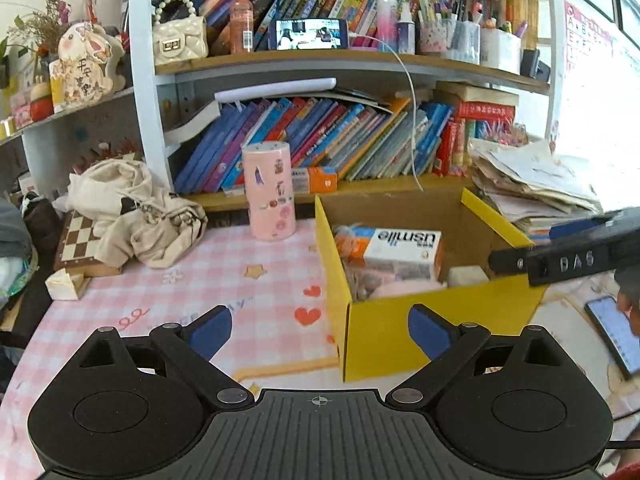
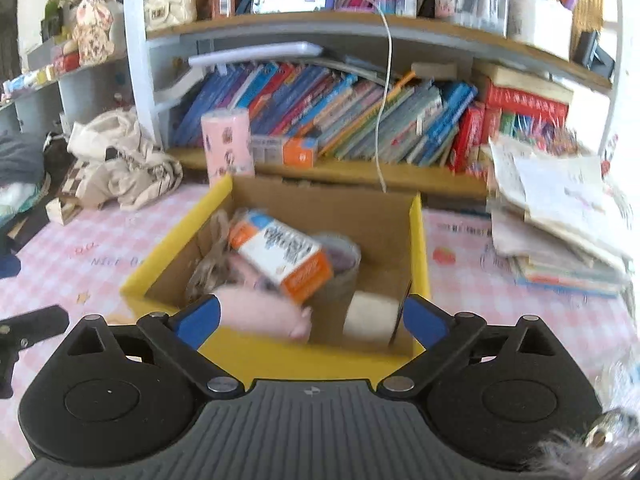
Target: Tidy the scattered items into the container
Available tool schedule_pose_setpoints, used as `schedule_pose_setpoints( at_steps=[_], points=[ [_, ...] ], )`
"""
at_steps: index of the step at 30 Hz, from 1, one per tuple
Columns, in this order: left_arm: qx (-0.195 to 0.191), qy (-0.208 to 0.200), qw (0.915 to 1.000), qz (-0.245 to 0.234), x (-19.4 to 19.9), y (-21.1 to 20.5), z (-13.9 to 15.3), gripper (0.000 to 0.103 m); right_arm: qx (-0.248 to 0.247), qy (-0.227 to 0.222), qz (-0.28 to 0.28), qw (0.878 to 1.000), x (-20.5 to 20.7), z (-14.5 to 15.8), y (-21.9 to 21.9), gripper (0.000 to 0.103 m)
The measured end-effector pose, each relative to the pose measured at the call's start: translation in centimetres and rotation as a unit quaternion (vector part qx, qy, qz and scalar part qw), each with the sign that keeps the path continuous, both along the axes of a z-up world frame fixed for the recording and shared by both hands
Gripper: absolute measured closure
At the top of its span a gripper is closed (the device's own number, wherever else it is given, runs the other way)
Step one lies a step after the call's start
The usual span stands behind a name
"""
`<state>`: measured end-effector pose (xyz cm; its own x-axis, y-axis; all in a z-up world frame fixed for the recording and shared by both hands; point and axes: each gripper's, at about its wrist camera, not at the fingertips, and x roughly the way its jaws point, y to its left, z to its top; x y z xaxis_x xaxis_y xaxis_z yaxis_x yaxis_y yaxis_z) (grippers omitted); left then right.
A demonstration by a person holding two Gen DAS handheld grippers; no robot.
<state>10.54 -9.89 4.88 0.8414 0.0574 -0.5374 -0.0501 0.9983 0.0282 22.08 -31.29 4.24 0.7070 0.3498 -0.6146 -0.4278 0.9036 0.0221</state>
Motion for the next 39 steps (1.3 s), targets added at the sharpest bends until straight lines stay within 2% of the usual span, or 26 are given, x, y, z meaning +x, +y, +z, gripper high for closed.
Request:
schedule_pose_setpoints(
  at_steps=[3,8,14,18,25,39],
  points=[
    [-0.005,0.005,1.0000,-0.007,-0.9,0.4,-0.2,0.005,-0.006,0.011,-0.009,1.000,-2.0,-1.0,0.5,0.002],
    [0.001,0.000,1.0000,0.001,-2.1,0.8,-0.6,0.003,-0.026,-0.001,-0.038,0.999,-5.1,-2.2,1.1,0.002],
    [0.008,0.003,1.0000,-0.001,-3.4,1.4,-1.0,0.002,-0.024,-0.001,-0.060,0.998,-7.6,-2.9,1.3,0.002],
    [0.018,0.004,0.9998,0.001,-4.5,1.4,-1.6,0.002,-0.027,0.008,-0.059,0.998,-8.9,-3.3,1.9,0.002],
    [0.005,0.036,0.9991,0.022,-6.1,2.3,-3.2,0.002,-0.043,0.021,-0.045,0.998,-11.1,-4.1,3.1,0.000],
    [-0.006,0.038,0.9991,0.016,-8.3,3.6,-3.4,0.002,-0.048,0.037,-0.044,0.997,-13.0,-4.6,4.4,0.000]
  ],
)
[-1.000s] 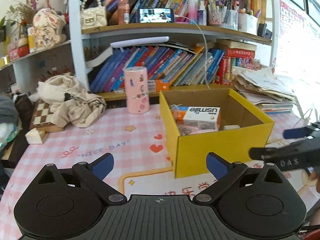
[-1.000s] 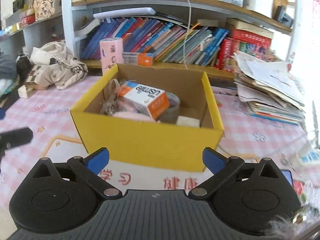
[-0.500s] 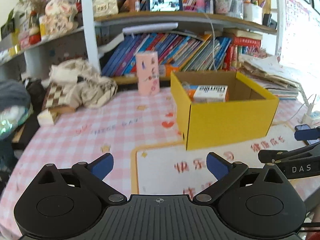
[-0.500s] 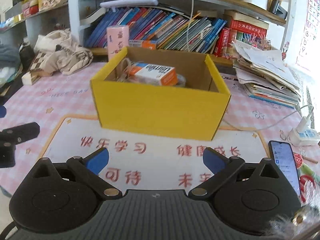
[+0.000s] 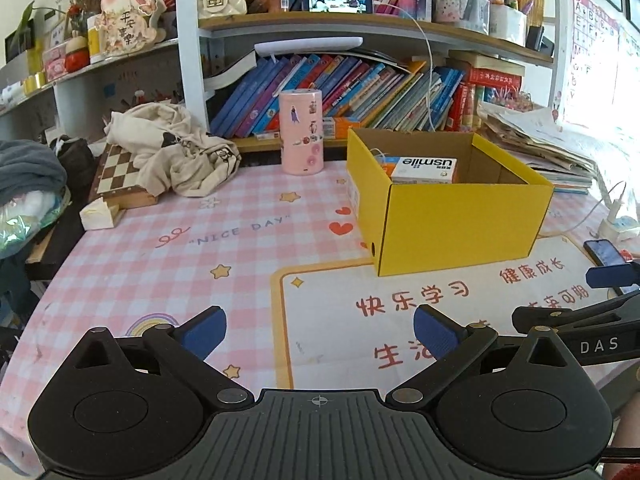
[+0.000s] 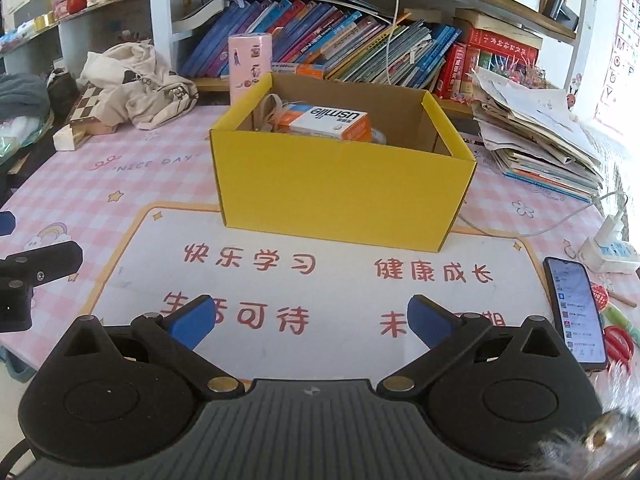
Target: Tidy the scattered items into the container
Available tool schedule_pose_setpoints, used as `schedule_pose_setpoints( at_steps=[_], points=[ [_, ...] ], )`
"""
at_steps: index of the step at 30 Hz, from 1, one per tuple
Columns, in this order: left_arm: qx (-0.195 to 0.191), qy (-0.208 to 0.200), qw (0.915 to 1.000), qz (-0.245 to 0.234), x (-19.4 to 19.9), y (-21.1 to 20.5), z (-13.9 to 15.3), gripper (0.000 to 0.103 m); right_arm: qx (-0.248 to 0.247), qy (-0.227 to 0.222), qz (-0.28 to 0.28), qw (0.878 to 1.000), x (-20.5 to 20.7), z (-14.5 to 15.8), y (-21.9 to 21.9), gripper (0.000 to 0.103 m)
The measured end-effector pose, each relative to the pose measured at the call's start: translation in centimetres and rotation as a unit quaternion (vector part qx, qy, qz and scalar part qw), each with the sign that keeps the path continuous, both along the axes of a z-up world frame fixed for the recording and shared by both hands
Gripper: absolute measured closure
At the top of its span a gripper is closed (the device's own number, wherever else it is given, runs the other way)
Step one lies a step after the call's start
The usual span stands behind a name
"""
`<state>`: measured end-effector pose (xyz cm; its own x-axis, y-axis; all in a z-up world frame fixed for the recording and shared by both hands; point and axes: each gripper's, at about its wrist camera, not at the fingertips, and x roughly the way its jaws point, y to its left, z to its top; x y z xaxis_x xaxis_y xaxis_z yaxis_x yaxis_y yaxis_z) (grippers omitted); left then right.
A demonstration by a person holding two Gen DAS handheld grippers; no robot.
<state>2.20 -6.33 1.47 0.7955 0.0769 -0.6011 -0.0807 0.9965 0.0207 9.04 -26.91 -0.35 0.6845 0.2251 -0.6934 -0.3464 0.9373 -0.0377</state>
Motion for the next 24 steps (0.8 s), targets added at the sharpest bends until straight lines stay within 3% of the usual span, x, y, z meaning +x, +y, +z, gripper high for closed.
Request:
schedule_pose_setpoints(
  at_steps=[24],
  points=[
    [-0.022,0.030,0.9993,-0.005,-1.3,2.2,-1.0,0.000,-0.010,0.022,-0.006,1.000,-1.9,-1.1,1.7,0.000]
  ],
)
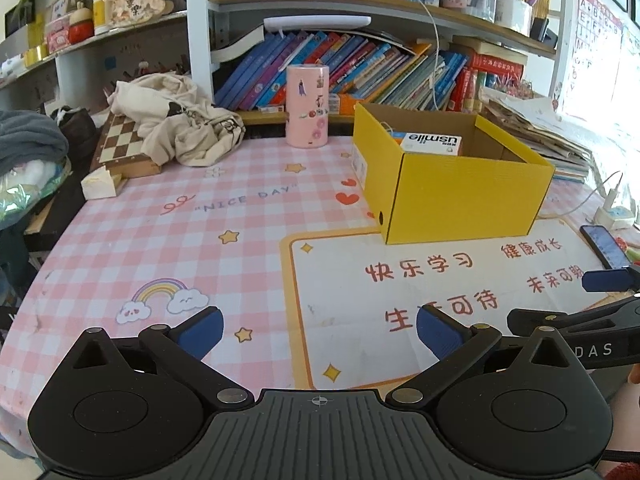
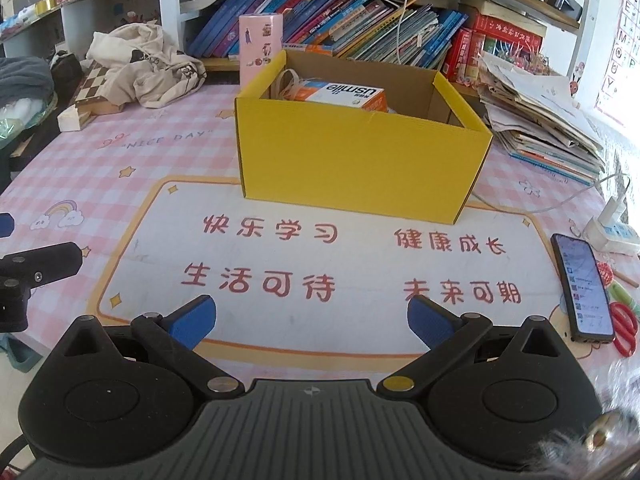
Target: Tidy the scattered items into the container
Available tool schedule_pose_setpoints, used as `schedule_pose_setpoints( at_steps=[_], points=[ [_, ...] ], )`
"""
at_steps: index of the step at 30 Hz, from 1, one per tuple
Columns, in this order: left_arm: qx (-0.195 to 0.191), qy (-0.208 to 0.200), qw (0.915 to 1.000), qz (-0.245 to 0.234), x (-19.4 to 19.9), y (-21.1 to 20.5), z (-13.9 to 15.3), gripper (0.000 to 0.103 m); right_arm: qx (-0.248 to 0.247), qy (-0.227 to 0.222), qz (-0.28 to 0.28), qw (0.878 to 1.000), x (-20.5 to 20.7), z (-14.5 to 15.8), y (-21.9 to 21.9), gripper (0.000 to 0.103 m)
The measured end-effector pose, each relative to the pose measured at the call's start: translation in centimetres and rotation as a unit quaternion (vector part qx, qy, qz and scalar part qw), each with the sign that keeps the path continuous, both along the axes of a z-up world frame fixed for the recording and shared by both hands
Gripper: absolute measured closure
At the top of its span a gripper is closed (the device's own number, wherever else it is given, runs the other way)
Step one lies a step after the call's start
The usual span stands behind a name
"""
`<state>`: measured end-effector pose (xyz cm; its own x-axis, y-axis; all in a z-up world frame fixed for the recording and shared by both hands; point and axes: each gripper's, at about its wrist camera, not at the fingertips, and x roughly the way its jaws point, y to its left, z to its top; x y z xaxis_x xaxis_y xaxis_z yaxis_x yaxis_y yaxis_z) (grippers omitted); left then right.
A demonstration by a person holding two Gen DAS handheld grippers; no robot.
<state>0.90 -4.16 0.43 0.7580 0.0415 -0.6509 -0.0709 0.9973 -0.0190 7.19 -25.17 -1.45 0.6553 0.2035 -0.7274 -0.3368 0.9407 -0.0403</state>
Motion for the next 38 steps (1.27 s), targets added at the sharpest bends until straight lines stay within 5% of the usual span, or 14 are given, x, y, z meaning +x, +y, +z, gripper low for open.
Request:
schedule_pose_setpoints(
  at_steps=[38],
  points=[
    [-0.018,-0.002,0.9998,-0.004,0.3,0.2,0.0,0.000,0.002,0.010,0.016,1.000,0.9,-0.3,0.6,0.000]
  ],
)
